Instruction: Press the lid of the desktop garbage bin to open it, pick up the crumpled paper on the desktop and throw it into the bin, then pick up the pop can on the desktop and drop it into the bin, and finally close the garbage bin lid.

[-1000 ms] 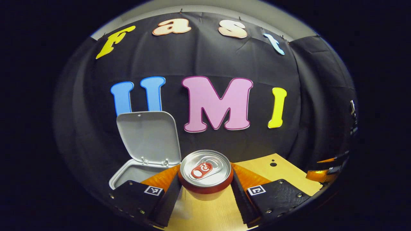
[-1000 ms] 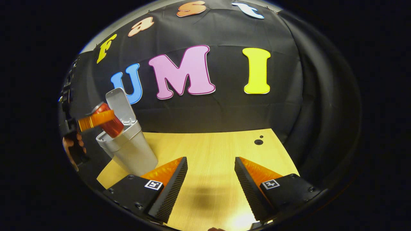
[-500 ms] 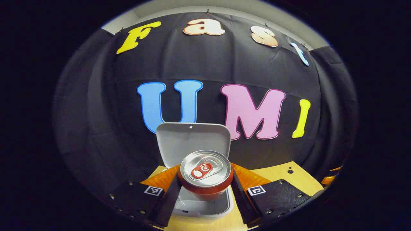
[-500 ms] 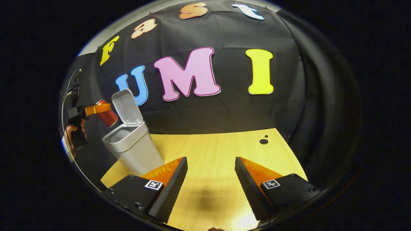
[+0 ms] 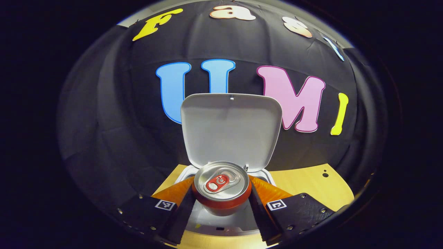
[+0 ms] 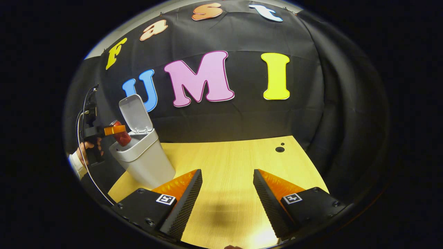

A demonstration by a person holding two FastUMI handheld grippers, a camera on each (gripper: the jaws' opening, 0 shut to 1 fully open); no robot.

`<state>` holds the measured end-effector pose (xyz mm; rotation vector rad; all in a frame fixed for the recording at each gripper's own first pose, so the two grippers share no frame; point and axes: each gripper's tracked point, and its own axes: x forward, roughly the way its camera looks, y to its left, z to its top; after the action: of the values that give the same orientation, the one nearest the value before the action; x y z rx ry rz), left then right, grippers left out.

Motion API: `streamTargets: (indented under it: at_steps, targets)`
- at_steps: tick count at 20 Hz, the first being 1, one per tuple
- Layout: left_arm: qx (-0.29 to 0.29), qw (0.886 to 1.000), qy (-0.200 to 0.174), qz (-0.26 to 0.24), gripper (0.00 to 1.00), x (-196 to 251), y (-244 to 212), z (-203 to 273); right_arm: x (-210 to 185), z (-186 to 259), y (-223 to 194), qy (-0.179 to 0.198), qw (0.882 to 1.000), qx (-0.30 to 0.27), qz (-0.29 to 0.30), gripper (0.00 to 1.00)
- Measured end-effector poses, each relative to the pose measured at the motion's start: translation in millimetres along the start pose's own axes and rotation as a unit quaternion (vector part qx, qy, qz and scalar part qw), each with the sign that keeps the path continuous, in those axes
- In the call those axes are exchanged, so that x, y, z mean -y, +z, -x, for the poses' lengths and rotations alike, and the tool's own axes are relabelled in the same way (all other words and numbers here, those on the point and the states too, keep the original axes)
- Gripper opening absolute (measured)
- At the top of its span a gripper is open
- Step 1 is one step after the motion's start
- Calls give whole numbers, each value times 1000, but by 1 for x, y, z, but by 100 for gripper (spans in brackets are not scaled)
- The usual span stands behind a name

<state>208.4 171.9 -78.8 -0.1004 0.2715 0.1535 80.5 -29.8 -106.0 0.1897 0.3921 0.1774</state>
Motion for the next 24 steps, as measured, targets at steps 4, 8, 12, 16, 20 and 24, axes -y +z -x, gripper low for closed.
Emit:
streamTargets:
  at_steps: [4,8,12,16,20,24]
  targets:
    - [-7,1000,0,-12,83,0,-5,-8,-1,-1,3,-3,1000,0,3,96]
    - [10,1000,6,-14,84,-2,5,-5,-4,-2,3,-4,1000,-2,7,96]
    - [27,999,2,-40,84,1,14,-5,-4,-5,0,-5,1000,-6,5,96]
    - [26,999,0,-39,84,3,15,-5,-5,-9,2,-3,1000,-5,4,96]
    - [42,998,-3,-41,84,7,32,0,-3,-11,1,-4,1000,-7,4,96]
    - [98,995,-7,-9,84,11,84,12,-1,-12,1,-4,1000,-9,2,96]
